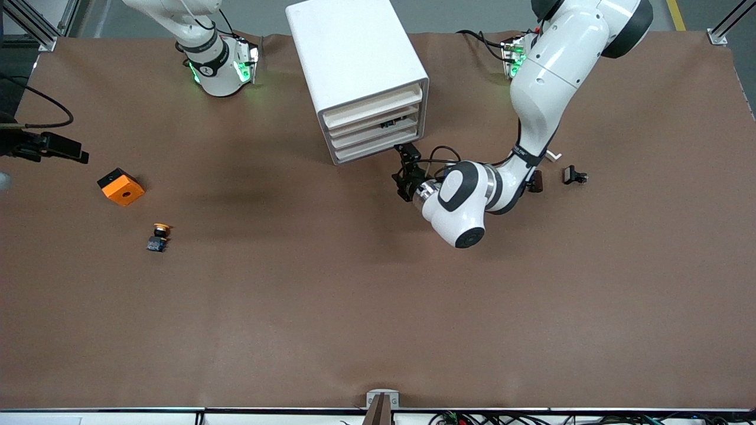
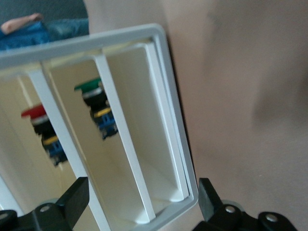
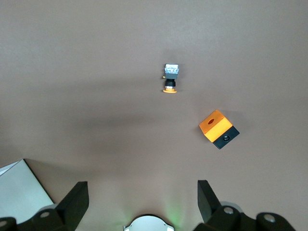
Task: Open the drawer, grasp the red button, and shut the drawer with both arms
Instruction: 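Grasp the drawer handle with the left gripper and pull it open, then release the drawer with the left gripper while the right gripper reaches in, then grasp the red button with the right gripper while the left gripper withdraws, then lift the red button out of the drawer with the right gripper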
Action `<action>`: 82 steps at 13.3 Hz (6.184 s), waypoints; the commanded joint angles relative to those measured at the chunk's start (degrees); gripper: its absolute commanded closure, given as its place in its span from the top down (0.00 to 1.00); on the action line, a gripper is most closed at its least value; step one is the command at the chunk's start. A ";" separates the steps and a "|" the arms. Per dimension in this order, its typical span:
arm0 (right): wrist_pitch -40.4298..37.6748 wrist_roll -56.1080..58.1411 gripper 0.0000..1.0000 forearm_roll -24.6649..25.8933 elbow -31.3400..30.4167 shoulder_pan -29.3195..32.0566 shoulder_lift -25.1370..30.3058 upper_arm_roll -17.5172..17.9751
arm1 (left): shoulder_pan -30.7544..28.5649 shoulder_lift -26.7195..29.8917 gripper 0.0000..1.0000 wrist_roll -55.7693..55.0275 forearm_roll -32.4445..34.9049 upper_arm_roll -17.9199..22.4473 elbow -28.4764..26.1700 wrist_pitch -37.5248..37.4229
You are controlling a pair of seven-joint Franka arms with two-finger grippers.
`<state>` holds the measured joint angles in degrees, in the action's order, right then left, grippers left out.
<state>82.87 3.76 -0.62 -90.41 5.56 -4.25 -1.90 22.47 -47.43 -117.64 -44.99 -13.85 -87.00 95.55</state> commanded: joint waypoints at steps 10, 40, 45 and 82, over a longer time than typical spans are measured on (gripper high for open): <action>-1.04 -1.56 1.00 -0.17 1.73 1.03 -2.69 0.49 | 4.51 -2.75 0.77 -5.67 -10.28 0.05 1.93 -8.79; -1.13 -44.43 1.00 -1.40 2.17 -10.30 -2.34 1.02 | -0.84 -4.43 0.00 -10.33 -10.99 1.46 6.76 -7.57; -0.34 -64.02 1.00 -1.49 2.43 -20.39 -4.35 0.93 | -2.42 -5.65 0.00 -6.38 -11.08 1.37 8.87 -5.03; 20.58 -122.67 1.00 -8.44 12.71 -59.00 -31.26 0.76 | -24.04 24.66 1.00 71.56 45.08 1.28 13.80 -8.89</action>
<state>103.63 -117.58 -9.68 -79.25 -52.67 -34.34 -0.60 0.08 -25.97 -51.54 -0.73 -12.47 -70.75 86.81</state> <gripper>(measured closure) 0.000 0.000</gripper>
